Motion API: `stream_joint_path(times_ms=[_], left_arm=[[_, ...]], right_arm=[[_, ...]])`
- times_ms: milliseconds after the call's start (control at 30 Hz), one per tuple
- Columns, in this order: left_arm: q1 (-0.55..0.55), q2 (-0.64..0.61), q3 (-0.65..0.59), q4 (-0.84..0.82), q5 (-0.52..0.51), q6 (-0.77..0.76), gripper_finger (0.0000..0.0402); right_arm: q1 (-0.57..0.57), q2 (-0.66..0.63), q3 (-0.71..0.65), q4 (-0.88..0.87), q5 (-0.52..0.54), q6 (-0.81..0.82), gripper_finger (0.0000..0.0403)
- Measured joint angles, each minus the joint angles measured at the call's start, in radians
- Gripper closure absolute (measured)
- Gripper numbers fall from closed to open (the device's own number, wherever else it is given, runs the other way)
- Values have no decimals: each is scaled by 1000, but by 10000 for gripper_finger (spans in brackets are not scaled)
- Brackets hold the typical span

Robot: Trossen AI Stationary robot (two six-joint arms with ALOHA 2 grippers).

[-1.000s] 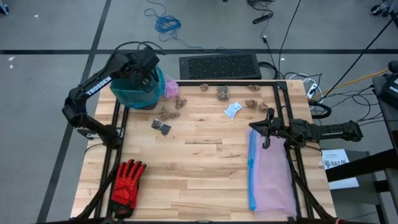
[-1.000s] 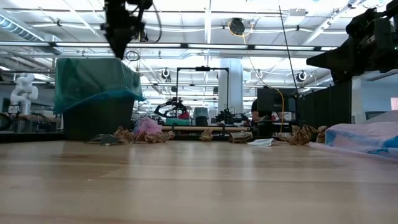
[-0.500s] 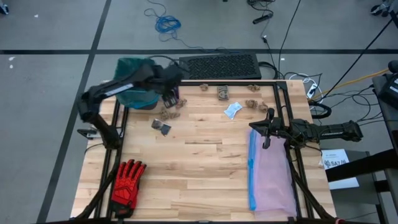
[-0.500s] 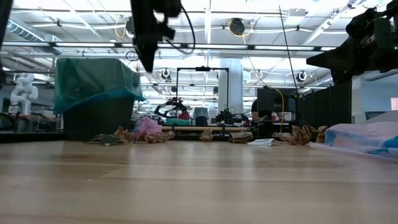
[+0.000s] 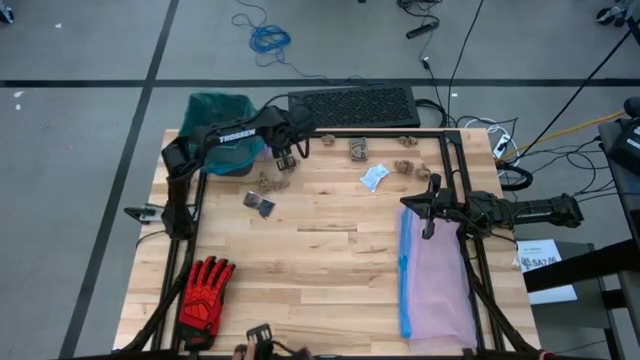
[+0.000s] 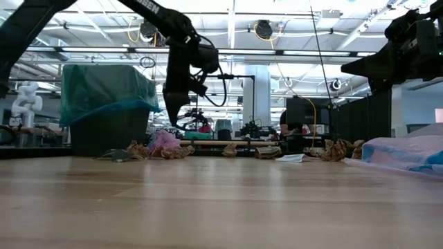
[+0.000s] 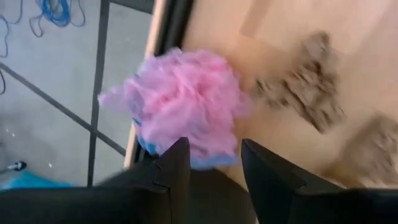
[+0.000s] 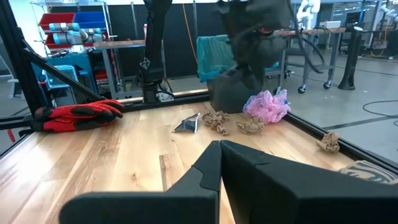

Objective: Place trash/remove bag and relplace
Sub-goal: Put the pink plastic cellophane in the trash bin

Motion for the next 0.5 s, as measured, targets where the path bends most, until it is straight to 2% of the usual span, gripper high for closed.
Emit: stream_joint_path(times_ms=[100, 267, 500], left_arm=[[45, 17, 0, 28, 10, 25, 264], [100, 57, 0, 40, 84, 32, 259], [131, 126, 0, 76, 61, 52, 201]], right_arm=[[0, 0, 0, 0, 0, 3, 387], [0, 0, 0, 0, 0, 19, 350], [0, 0, 0, 0, 0, 19, 295]])
